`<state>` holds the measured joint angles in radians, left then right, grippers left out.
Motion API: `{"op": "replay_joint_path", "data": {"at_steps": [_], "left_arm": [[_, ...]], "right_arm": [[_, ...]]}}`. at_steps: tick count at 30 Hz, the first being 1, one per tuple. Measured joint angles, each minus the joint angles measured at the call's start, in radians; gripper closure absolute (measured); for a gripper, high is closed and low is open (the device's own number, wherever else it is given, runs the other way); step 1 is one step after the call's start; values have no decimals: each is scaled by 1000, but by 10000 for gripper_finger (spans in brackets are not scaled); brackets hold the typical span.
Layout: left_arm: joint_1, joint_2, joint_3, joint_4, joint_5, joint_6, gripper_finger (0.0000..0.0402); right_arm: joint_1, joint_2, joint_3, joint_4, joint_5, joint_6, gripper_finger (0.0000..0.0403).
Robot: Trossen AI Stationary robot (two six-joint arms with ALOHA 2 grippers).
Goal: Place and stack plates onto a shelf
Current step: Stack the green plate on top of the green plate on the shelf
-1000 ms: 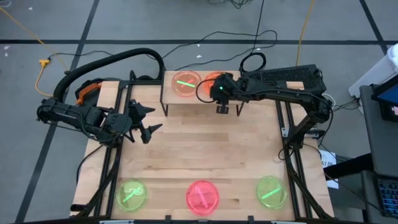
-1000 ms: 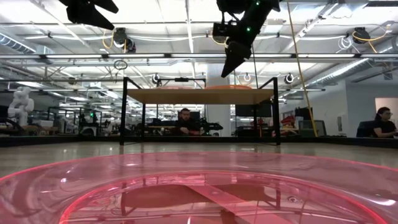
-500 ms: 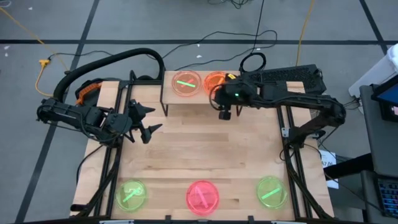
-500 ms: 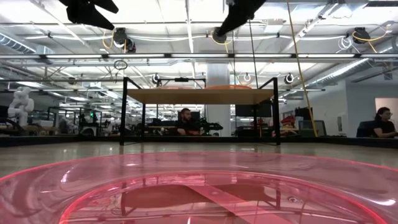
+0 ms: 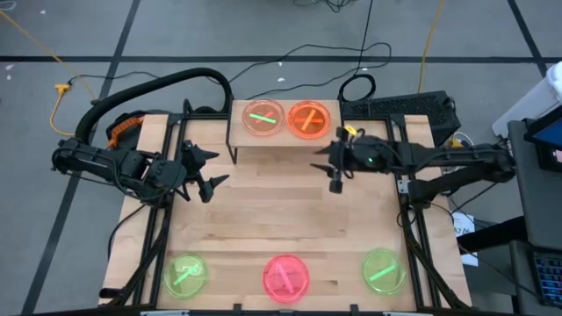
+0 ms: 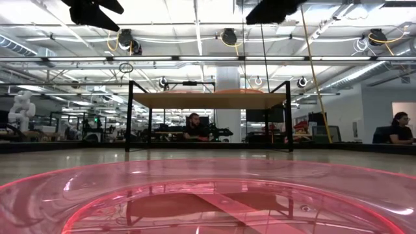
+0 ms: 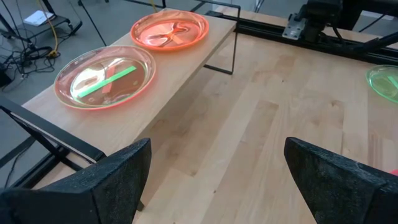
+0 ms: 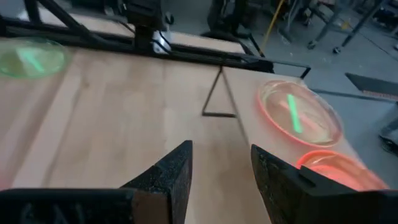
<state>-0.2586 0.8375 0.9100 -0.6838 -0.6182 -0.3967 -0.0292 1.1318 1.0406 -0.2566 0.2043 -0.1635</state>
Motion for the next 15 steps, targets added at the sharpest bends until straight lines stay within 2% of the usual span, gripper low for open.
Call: {"op": "replay_joint_path", "data": {"at_steps": [7,15], "left_arm": [[0,0,0,0,0,0,30],[0,0,0,0,0,0,30]], "right_arm": [[51,-108,-239,230,1,59,254],[72,-154,-401,463,2,74,255]]}}
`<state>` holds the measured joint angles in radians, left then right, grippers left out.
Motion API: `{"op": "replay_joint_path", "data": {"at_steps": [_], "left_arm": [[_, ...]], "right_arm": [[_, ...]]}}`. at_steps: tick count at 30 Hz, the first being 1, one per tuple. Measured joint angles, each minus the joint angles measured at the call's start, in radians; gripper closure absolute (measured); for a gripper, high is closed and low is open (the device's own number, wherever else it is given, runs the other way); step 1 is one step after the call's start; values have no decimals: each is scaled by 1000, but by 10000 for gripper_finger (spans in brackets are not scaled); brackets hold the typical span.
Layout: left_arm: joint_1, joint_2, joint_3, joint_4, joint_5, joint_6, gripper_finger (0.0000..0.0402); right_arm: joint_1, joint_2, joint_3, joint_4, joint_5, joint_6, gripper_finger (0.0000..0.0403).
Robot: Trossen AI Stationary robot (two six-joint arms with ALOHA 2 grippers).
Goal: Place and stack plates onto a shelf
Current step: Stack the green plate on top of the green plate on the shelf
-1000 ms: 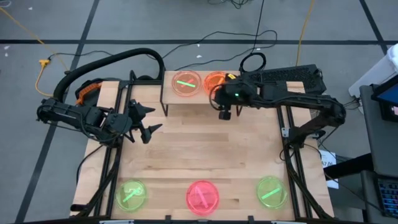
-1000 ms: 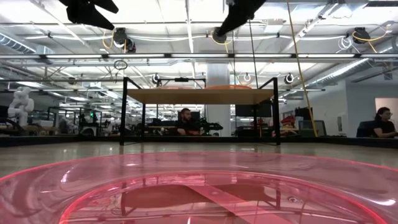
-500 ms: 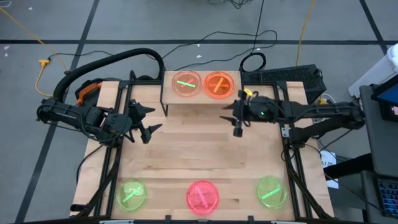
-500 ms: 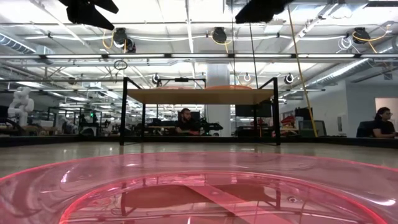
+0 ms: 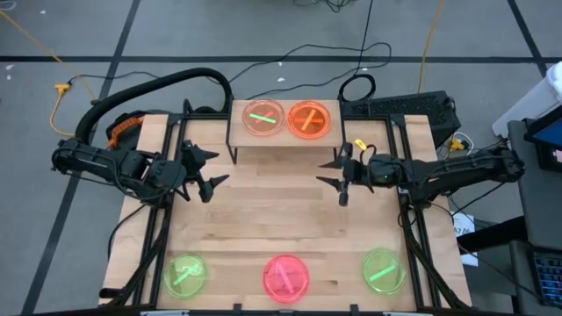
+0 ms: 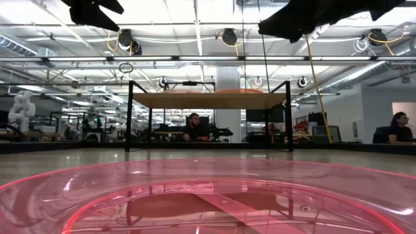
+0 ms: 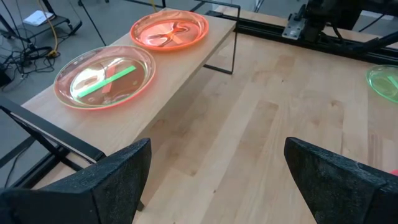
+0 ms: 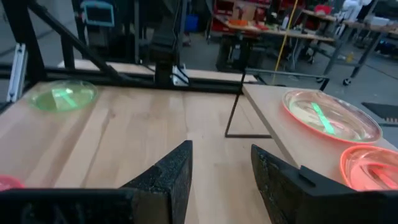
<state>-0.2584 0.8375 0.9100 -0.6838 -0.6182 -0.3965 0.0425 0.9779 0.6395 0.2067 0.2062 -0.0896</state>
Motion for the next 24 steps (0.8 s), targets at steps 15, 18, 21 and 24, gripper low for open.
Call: {"op": "replay_joint_path", "data": {"at_steps": [15,18,21,24], "left_arm": [[0,0,0,0,0,0,30],[0,0,0,0,0,0,30],[0,0,0,0,0,0,30],[0,0,0,0,0,0,30]], "right_arm": [[0,-3,-96,135,1,27,255],[0,-3,-96,135,1,27,255],[0,-3,-96,135,1,26,255],[0,-3,-96,135,1,26,255]]}}
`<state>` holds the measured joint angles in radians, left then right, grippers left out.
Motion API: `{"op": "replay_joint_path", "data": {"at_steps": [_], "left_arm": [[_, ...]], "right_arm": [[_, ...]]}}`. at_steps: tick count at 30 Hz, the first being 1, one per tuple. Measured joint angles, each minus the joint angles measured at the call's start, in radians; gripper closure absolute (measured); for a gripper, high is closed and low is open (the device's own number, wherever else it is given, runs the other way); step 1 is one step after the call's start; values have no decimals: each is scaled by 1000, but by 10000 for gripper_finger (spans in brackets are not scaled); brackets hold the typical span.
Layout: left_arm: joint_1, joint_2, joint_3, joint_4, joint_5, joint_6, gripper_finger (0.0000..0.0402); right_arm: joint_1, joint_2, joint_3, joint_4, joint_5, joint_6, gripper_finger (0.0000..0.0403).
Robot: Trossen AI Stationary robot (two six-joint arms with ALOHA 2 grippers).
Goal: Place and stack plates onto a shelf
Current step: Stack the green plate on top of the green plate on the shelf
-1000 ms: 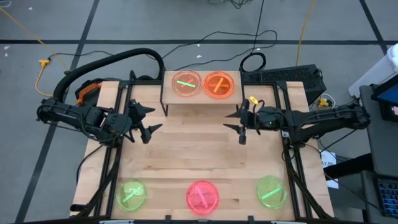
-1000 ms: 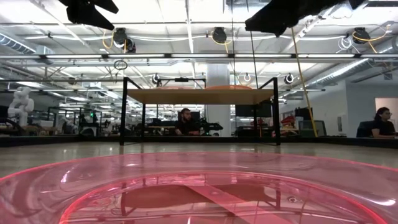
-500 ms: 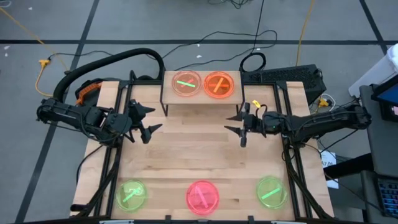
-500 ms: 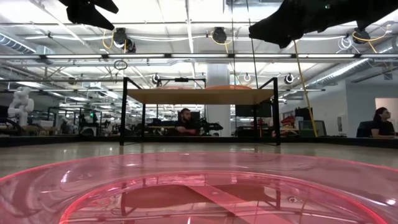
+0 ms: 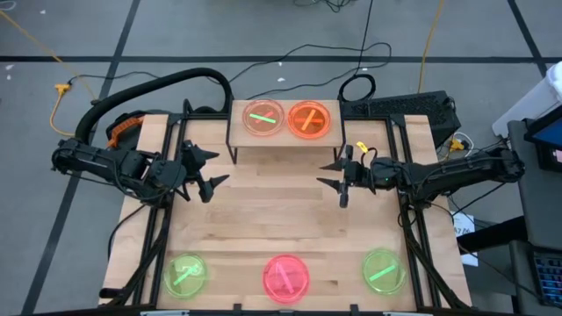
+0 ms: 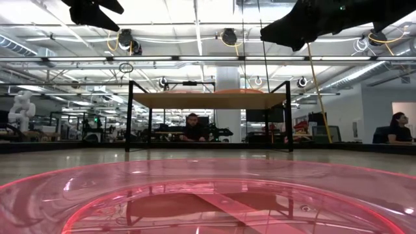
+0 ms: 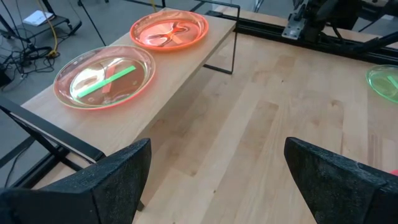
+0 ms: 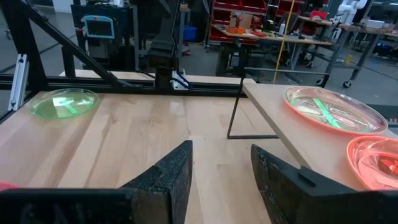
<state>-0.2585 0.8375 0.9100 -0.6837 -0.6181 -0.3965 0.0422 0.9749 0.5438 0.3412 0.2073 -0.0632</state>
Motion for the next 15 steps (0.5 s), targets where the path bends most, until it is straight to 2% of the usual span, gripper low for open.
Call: {"op": "replay_joint_path", "data": {"at_steps": [8,15], "left_arm": [[0,0,0,1,0,4,30],[4,0,0,76,-15,158,30]], "right_arm": [[0,0,0,0,0,0,255],[0,0,0,0,0,0,255]]}}
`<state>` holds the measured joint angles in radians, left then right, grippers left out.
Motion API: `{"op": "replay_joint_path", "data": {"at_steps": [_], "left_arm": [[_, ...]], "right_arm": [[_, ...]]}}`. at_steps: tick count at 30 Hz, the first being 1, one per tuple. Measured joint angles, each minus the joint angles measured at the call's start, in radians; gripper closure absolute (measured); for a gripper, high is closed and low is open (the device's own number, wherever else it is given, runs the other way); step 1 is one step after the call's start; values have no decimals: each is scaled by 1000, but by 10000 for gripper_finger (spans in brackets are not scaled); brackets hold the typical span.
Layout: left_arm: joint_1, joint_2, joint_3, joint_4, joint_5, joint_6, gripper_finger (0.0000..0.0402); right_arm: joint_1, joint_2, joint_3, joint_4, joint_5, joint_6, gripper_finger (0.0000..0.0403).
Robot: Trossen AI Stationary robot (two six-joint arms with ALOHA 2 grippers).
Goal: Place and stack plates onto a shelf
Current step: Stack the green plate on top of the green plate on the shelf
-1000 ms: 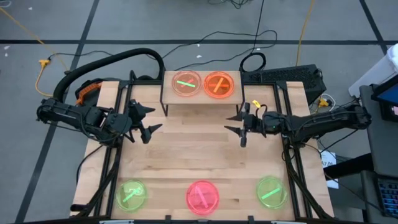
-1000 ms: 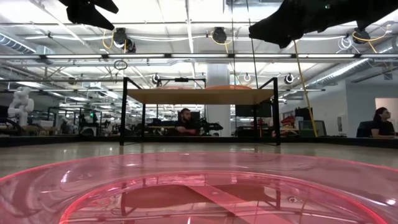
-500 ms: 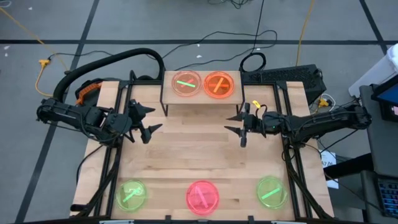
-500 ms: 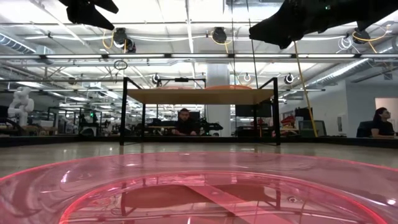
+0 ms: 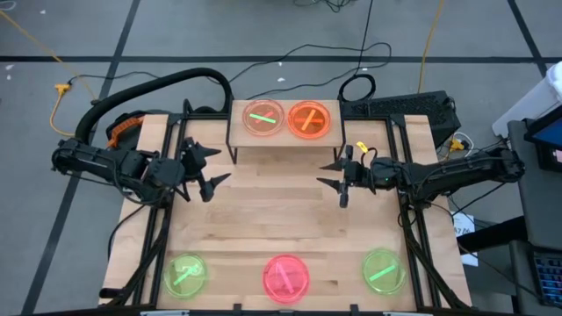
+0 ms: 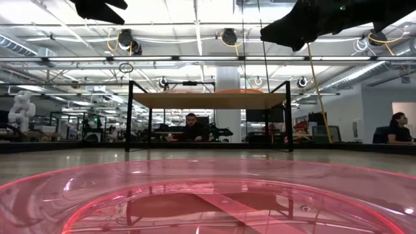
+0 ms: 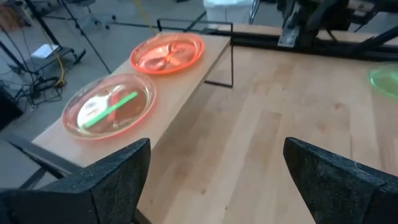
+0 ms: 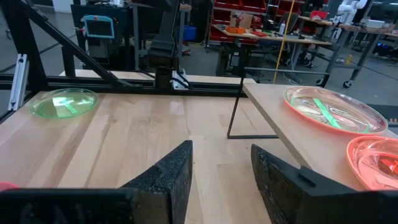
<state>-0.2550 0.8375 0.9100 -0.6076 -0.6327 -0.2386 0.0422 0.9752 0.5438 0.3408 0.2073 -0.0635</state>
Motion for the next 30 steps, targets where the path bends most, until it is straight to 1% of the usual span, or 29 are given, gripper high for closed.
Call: {"op": "replay_joint_path", "data": {"at_steps": [13,30], "left_arm": [[0,0,0,202,-1,-29,30],[0,0,0,296,0,-32,30]], "right_arm": [[0,0,0,0,0,26,255],[0,0,0,37,0,26,255]]}}
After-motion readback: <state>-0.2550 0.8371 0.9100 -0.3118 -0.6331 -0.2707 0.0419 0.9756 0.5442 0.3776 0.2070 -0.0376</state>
